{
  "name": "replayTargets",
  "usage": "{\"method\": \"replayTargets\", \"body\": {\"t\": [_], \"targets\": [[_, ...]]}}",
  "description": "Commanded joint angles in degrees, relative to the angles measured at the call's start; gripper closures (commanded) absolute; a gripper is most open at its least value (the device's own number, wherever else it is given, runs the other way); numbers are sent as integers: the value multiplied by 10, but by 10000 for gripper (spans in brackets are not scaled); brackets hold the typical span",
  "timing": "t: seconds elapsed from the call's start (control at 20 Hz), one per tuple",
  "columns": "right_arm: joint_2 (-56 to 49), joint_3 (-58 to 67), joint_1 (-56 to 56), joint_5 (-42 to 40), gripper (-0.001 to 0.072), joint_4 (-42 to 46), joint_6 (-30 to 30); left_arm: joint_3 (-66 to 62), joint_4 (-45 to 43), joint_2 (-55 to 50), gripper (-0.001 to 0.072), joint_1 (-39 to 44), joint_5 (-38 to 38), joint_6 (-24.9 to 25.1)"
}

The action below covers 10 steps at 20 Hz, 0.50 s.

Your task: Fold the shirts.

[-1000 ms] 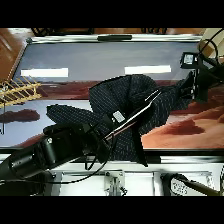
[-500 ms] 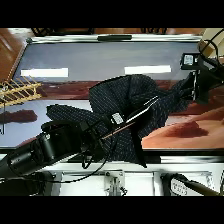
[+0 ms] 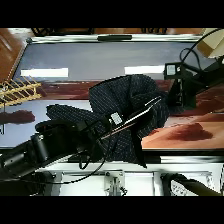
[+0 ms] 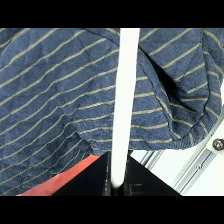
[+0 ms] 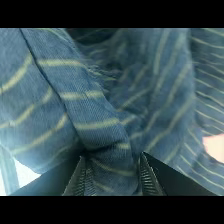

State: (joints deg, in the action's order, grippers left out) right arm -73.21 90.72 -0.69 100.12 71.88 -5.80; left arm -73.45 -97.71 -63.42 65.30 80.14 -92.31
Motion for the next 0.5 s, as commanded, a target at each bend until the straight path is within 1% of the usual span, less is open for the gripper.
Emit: {"method": "replayTargets", "body": {"t": [0.0,0.3,0.35,0.45], "targets": [[0,-43,15,2,244,6,-1,0,-1,18,655,0,-4,2],[0,-90,15,-1,247,-15,-1,0,-16,21,655,0,-7,17],[0,-91,15,0,272,-17,-1,0,-22,21,655,0,-13,19],[0,-91,15,-1,272,-21,-1,0,-29,21,655,-1,-36,30]]}}
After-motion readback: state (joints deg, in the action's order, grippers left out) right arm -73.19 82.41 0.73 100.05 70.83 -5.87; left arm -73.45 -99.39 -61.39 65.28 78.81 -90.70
